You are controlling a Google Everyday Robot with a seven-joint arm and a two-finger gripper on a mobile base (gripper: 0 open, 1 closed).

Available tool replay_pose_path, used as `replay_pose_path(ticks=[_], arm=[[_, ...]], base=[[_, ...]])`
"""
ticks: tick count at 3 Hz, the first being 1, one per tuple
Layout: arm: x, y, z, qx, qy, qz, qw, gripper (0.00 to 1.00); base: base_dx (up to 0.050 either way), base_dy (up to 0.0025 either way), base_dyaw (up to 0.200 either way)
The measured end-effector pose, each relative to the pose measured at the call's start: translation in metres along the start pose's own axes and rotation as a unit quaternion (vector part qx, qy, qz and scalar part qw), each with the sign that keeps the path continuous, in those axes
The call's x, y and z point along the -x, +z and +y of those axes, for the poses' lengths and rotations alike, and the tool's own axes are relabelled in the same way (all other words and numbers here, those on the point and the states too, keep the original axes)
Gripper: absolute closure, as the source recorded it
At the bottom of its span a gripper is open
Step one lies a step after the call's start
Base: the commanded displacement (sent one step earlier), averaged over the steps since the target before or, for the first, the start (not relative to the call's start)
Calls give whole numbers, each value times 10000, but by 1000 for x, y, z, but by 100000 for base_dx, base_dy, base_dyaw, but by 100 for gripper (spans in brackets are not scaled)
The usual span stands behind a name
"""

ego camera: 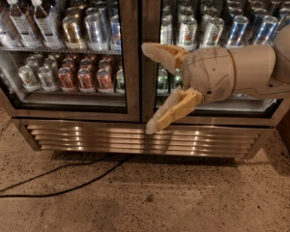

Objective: Open left fridge door

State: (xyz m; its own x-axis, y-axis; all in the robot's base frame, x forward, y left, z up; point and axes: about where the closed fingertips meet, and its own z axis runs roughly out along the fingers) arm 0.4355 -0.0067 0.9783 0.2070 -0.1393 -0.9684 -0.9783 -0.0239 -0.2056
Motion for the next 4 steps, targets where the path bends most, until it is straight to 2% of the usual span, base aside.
replay_pose_path(ticks=[1,2,3,4], arm=[[2,1,1,3,-21,15,10000,0],[4,3,2,103,2,-182,9998,0],[18,7,7,526,-94,-1091,9926,0],[15,7,6,525,-49,-1134,9921,0]], base=[[0,0,0],[0,0,0],[0,0,0],[0,0,0]])
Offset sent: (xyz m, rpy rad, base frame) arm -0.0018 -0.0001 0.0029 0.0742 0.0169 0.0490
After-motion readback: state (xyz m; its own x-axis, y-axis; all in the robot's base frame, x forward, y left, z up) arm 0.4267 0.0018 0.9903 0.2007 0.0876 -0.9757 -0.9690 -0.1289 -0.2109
